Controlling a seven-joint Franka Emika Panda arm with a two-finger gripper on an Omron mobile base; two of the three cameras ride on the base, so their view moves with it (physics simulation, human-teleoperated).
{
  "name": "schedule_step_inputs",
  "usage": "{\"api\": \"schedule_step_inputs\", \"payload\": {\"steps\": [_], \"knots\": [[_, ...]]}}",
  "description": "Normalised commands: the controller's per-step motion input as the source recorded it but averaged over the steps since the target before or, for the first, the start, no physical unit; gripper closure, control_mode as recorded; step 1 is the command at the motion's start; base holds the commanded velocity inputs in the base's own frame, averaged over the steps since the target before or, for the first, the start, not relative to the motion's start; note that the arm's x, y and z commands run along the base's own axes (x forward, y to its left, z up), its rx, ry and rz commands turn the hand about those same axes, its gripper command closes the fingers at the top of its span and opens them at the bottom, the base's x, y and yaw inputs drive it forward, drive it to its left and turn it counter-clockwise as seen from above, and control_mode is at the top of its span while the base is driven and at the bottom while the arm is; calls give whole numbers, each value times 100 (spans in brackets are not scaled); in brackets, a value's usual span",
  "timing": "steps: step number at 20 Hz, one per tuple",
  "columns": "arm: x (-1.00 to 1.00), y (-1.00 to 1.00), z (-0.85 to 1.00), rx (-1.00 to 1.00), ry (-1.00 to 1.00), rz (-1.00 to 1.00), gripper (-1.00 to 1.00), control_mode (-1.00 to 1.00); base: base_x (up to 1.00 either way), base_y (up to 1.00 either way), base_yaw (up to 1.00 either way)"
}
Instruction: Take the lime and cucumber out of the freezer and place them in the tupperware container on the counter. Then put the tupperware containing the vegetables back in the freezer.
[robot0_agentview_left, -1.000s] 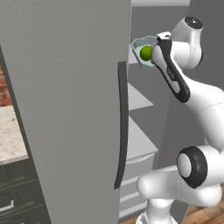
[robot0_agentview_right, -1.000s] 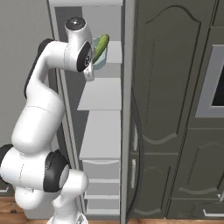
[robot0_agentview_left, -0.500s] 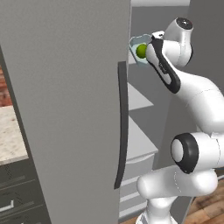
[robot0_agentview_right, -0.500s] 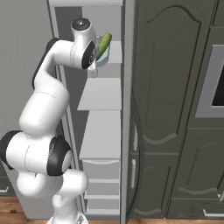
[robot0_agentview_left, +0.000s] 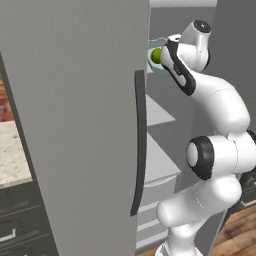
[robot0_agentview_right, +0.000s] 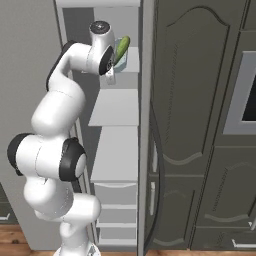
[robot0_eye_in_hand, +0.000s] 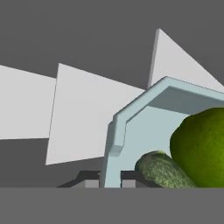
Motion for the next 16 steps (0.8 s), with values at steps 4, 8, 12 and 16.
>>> {"api": "schedule_step_inputs", "payload": {"steps": [4, 8, 12, 16], "knots": [[43, 0, 0, 0, 0, 3, 100, -100, 0, 0, 0], [38, 0, 0, 0, 0, 3, 100, -100, 0, 0, 0], [38, 0, 0, 0, 0, 3, 100, -100, 0, 0, 0], [31, 0, -2, 0, 0, 2, 100, -100, 0, 0, 0]]}}
